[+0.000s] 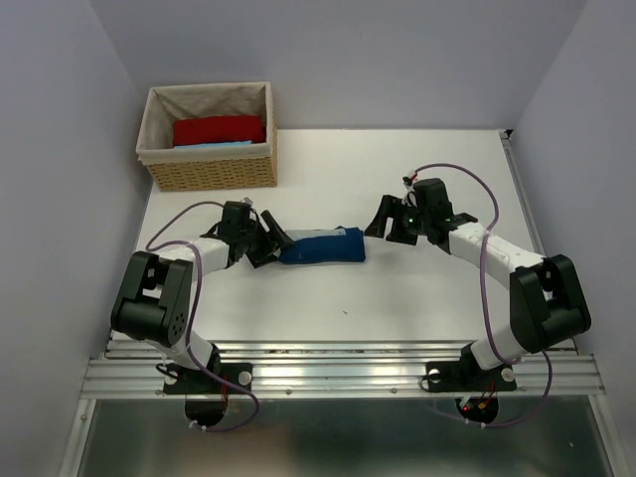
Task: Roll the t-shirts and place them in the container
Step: Roll the T-shirt to the center of the board, then move the bin to the corner of the board.
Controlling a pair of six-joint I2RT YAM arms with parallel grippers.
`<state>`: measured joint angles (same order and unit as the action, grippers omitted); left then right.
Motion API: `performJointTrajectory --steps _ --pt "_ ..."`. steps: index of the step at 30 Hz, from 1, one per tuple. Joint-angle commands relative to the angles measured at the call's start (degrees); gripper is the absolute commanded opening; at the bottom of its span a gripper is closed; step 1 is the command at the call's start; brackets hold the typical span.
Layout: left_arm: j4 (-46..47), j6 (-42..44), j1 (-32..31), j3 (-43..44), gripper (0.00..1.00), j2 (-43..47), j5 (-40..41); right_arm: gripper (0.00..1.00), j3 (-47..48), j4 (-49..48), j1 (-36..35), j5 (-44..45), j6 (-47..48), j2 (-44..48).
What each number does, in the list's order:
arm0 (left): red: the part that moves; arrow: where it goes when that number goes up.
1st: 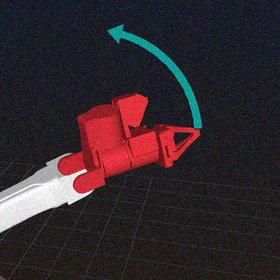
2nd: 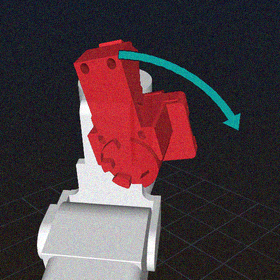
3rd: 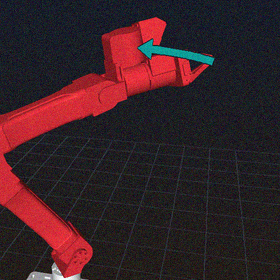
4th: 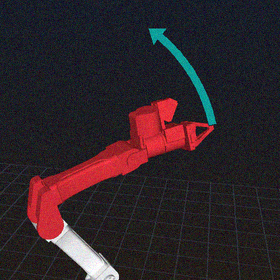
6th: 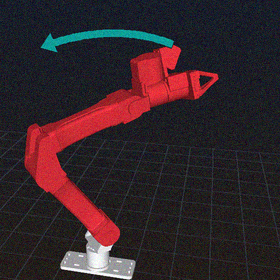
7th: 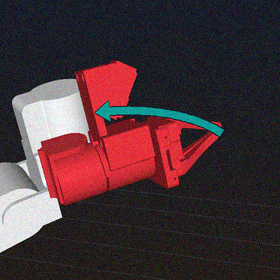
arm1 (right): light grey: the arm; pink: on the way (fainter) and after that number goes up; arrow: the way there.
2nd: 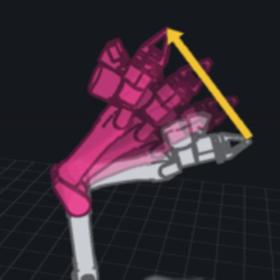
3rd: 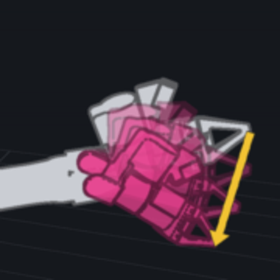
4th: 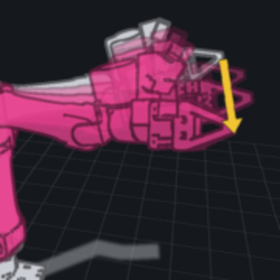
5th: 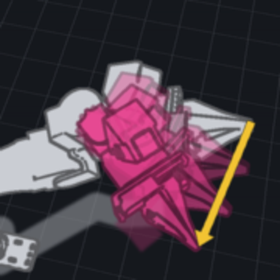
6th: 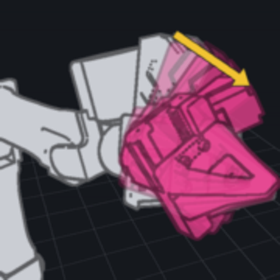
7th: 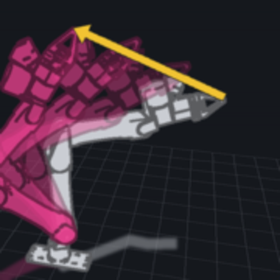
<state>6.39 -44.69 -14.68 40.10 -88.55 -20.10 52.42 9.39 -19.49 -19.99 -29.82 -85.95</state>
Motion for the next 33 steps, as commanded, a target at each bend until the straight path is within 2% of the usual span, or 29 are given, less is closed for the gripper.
performJointTrajectory --steps 1,4,6,7,8,9,10,13,14,17,20,26,29,30,33 --pt "2.56 -0.14 -0.7 -0.9 0.79 -2.32 0.85 0.8 0.4 -2.27 -0.03 -0.49 -0.41 -0.09" --pt "3.71 -1.01 -1.75 -0.28 0.72 -3.73 -1.07 0.81 0.49 -2.79 -0.03 -0.49 -1.29 -0.62" --pt "4.68 -1.19 -2.55 0.68 0.65 -4.6 -1.96 0.83 0.57 -2.88 -0.03 -0.67 -1.55 -0.88" --pt "4.59 -1.19 -3.25 1.12 0.58 -4.7 -2.22 0.83 0.66 -2.88 0.58 -1.01 -1.9 -1.32" --pt "4.59 -1.28 -3.6 1.39 0.58 -4.79 -2.23 0.83 0.66 -2.97 0.59 -1.1 -2.08 -1.5" --pt "4.59 -1.37 -3.69 1.91 0.51 -4.87 -2.14 0.83 0.58 -3.06 0.59 -1.28 -2.25 -1.67" --pt "4.59 -1.46 -3.87 2.09 0.49 -4.79 -2.14 0.83 0.57 -3.23 0.59 -1.54 -2.43 -1.67" --pt "2.76 -0.41 -3.87 3.49 0.57 -4.17 -0.83 0.84 0.31 -3.41 0.59 -1.46 -2.7 -1.41" --pt "0.57 0.82 -3.78 3.93 0.67 -3.65 -0.04 0.84 0.22 -3.32 0.59 -1.2 -2.61 -1.24" --pt "-4.78 3.63 -3.87 6.04 0.82 -0.58 3.74 0.84 -0.13 -3.15 1.12 -0.93 -2.43 -0.1" --pt "-11.36 5.92 -3.87 9.55 0.9 3.11 8.31 0.84 -0.04 -3.23 1.12 -0.93 -2.43 0.61" --pt "-22.37 13.13 -3.78 22.99 0.94 6.29 18.16 0.86 0.31 -3.06 1.64 -0.84 -2.43 1.31" --pt "-26.76 17.33 -3.78 34.66 0.94 3.14 22.8 0.86 0.22 -2.89 1.64 -0.32 -2.35 2.02" --pt "-27.83 18.48 -3.78 41.66 0.94 0.43 23.52 0.86 0.31 -2.71 1.64 0.29 -2.26 2.28" --pt "-30.21 23.23 -3.78 51.19 0.94 -3.98 26.86 0.87 0.4 -2.01 1.64 0.74 -2.61 3.42"
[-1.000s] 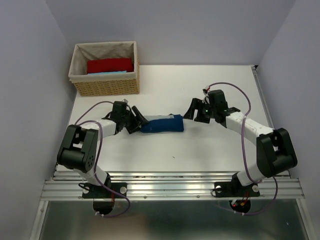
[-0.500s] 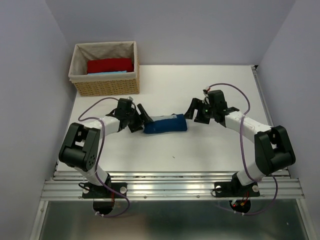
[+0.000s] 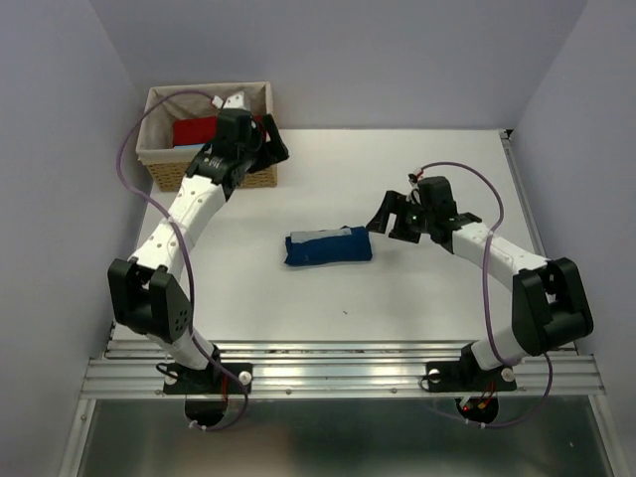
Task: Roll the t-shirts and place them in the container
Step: Move the bin to the corner of the board.
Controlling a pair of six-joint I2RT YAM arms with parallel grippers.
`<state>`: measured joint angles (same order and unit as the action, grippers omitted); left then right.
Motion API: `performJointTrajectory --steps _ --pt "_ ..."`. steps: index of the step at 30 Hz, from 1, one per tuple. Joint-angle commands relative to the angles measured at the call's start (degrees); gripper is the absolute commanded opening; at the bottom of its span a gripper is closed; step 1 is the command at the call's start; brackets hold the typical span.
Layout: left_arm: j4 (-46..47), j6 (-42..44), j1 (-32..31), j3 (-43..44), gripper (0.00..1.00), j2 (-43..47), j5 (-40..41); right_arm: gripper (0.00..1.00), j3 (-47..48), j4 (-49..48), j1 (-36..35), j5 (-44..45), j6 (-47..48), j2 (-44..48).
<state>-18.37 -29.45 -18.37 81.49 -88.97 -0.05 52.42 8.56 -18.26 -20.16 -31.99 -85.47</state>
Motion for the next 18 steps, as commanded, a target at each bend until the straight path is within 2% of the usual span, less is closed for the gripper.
performJointTrajectory --steps 1,6,12,18 --pt "-5.97 9.14 -0.09 15.39 0.94 -6.8 8.74 0.87 0.4 -0.83 0.42 0.83 -0.36 3.55" --pt "-8.7 15.98 0.09 32.02 0.94 -19.37 10.96 0.87 0.49 0.58 0.42 0.91 -0.27 5.13" --pt "-13.79 18.2 0.44 49.78 0.94 -34.84 11.56 0.87 -0.3 1.72 0.42 0.21 -0.18 7.33" --pt "-11.87 17.85 0.44 49.3 0.95 -37.59 12.01 0.87 -2.5 3.13 0.42 1.96 -0.36 11.46"
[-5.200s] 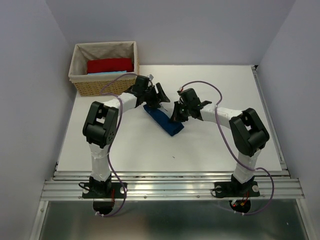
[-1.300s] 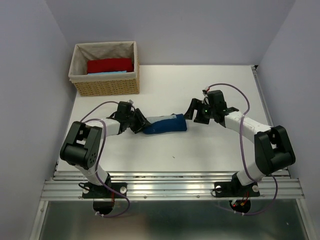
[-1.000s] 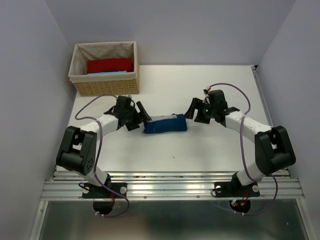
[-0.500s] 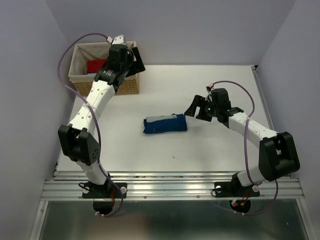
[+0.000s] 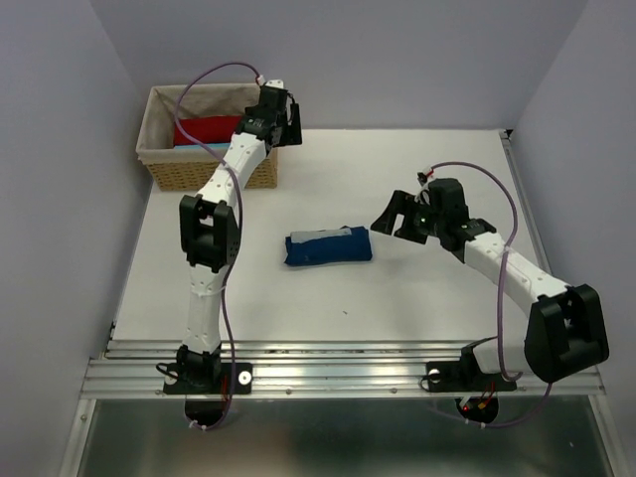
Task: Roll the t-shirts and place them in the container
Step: Move the bin to the corner of the board.
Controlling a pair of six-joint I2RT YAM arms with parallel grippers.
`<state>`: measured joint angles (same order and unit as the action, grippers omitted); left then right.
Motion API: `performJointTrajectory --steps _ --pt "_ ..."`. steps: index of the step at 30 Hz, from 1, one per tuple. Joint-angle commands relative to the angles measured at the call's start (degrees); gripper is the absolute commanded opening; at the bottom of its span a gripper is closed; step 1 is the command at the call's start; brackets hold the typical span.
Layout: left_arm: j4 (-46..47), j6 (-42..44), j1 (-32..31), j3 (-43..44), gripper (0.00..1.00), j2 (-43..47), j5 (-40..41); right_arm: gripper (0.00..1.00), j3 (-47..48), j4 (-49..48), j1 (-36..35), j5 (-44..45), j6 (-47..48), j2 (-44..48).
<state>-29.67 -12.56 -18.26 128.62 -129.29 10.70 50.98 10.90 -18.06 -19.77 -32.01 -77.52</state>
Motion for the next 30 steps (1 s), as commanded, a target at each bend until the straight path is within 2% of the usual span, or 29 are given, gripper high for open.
performJointTrajectory --steps 1,5,9,10,14,25,30 --pt "-0.39 0.69 0.33 1.73 0.94 2.82 -0.49 0.88 -1.32 0.88 0.22 1.75 -0.42 3.95" --pt "0.75 -1.06 0.16 -1.78 0.87 4.83 -5.15 0.88 -1.85 1.06 0.22 1.84 -0.77 4.57" --pt "3.12 -2.29 -0.55 -6.35 0.85 8.26 -10.43 0.88 -1.76 0.97 0.22 1.84 -0.77 4.48" --pt "3.91 -2.64 -0.72 -8.19 0.85 8.88 -15.05 0.88 -1.85 0.97 0.22 1.93 -0.77 4.39" --pt "6.46 -5.19 -1.51 -11.02 0.84 10.38 -23.34 0.88 -1.76 0.97 0.22 1.93 -0.77 4.04" --pt "10.07 -10.82 -7.05 -11.81 0.85 11.52 -30.37 0.88 -1.94 0.97 0.22 2.01 -0.69 3.69" --pt "9.72 -12.31 -10.39 -8.39 0.85 7.05 -32.41 0.88 -1.41 0.88 0.22 0.79 -0.86 2.64"
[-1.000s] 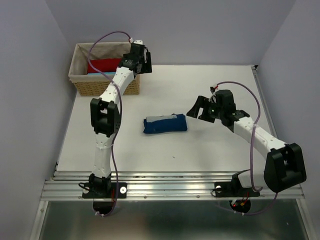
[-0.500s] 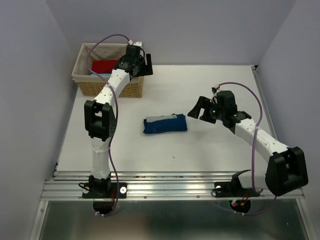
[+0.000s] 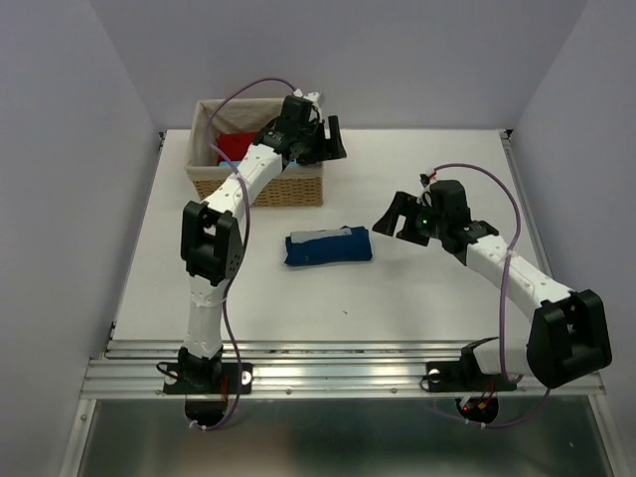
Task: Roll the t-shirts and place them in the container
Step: Move the bin to the corner of the board.
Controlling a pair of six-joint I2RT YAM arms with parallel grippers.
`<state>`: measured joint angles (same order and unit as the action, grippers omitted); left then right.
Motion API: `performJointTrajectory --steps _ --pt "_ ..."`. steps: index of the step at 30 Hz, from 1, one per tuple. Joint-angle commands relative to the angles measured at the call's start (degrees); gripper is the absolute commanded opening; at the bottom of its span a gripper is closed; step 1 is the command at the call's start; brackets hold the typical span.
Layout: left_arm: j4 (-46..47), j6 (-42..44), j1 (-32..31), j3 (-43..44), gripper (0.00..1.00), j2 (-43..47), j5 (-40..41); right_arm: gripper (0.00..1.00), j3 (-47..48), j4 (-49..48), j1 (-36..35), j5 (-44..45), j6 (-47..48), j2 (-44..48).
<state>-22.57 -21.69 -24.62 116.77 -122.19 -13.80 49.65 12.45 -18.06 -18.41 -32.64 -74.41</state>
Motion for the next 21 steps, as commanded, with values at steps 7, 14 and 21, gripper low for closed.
performJointTrajectory --steps 7,14,21 --pt "0.51 -2.57 -5.35 7.14 0.85 1.95 -3.88 0.88 -1.48 -2.25 0.22 -0.83 -1.02 -2.83" --pt "-4.5 -0.37 -4.91 8.57 0.88 11.0 6.58 0.89 -2.36 -10.41 0.22 -3.12 -3.3 -11.44" --pt "-2.76 -3.7 -2.89 -12.06 0.88 30.47 16.61 0.85 -1.05 -14.91 0.22 -5.05 -2.69 -18.04"
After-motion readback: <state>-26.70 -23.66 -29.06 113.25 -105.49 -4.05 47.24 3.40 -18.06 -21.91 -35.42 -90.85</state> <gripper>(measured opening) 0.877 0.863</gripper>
